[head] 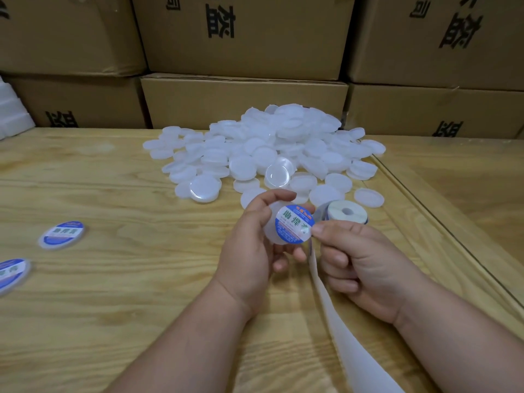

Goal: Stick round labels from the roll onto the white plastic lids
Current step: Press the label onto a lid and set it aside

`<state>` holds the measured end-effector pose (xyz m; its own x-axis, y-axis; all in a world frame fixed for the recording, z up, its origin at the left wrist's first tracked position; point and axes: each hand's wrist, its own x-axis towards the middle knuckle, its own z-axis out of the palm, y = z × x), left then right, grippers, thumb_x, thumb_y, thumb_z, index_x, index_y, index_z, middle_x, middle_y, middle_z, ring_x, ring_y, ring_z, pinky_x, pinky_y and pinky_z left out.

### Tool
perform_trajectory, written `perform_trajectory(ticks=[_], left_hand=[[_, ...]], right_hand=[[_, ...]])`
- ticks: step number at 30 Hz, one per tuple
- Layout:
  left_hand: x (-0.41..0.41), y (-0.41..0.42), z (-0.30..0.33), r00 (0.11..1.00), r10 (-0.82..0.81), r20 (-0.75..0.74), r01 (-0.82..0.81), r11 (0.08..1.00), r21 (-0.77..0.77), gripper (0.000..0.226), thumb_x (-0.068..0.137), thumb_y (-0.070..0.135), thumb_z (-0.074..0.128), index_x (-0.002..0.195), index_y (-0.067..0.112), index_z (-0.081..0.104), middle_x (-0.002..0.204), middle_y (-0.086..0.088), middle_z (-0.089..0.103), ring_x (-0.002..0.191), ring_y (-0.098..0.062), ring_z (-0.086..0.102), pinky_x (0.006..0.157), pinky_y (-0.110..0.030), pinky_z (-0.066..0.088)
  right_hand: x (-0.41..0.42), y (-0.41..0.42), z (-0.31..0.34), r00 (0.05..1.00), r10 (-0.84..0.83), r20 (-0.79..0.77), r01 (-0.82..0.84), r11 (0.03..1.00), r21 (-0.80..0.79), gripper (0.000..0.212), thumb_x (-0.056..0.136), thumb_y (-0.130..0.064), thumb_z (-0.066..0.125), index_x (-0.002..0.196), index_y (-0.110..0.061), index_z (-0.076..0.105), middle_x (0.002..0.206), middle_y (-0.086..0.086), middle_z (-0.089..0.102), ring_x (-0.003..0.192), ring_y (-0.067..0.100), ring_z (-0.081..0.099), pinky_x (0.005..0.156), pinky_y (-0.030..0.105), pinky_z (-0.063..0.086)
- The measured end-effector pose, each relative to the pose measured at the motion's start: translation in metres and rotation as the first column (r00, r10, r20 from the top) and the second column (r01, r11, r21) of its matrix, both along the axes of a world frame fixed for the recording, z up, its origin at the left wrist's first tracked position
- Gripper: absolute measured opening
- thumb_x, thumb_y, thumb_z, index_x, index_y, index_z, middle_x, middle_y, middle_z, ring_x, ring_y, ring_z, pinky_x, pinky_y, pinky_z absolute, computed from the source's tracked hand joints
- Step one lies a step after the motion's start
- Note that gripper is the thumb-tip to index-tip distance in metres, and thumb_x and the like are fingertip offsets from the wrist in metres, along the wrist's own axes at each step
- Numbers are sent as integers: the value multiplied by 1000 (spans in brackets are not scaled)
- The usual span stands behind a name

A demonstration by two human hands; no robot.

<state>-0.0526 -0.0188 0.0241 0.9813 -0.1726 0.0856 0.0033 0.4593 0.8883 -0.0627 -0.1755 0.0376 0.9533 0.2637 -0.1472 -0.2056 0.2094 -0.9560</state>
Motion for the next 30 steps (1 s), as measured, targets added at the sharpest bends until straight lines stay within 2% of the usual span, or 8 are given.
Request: perform_trajectory(ticks=[3,10,18,21,25,28,30], left_hand=[[-1,-2,-1,999,-12,33,11,999,32,36,81,29,37,110,20,58,114,-12,74,51,-24,55,41,-26,22],[0,-2,-1,999,-5,40,3,998,57,35,79,24,40,107,23,61,113,-9,75,49,-23,58,39,-24,27],[-2,-4,3,999,-5,37,2,997,80,33,78,22,42,92,34,69,112,-7,75,49,-24,58,39,-23,29],[-2,-4,3,999,-1,38,-2,997,78,34,78,19,42,97,29,67,111,-9,75,49,-24,58,39,-24,29],[-3,-5,3,999,26,36,-30,992,120,44,69,10,41,88,38,69,109,-6,76,49,-21,57,43,-27,28],[-2,-4,2,997,67,30,-71,985,157,49,67,7,40,89,40,67,109,-2,76,50,-17,54,45,-27,29],[-2,-3,1,995,96,35,-100,980,169,47,69,7,43,90,41,67,108,0,77,50,-16,53,44,-26,30]], right_hand=[[0,1,-1,1000,15,12,-15,1000,-1,22,76,-30,70,55,-25,68,48,-5,40,39,6,22,35,17,16],[2,2,-2,1000,25,19,-24,999,-26,21,77,-30,70,57,-23,69,52,0,45,39,6,23,36,18,16],[4,2,-7,999,31,31,-30,999,-28,16,78,-29,71,68,-17,72,60,8,46,40,7,25,35,16,19],[4,1,-8,999,27,29,-26,999,-28,17,78,-30,71,68,-16,72,59,7,46,40,7,25,35,16,20],[4,1,-8,1000,11,26,-10,1000,-29,17,73,-34,72,68,-18,73,52,1,42,41,9,23,36,17,19],[4,0,-9,1000,-27,4,27,1000,-8,32,68,-36,73,87,-11,78,49,1,40,40,9,23,37,17,19],[3,0,-9,999,-33,6,33,999,-7,35,69,-36,71,92,-11,79,48,1,40,39,9,23,37,17,20]])
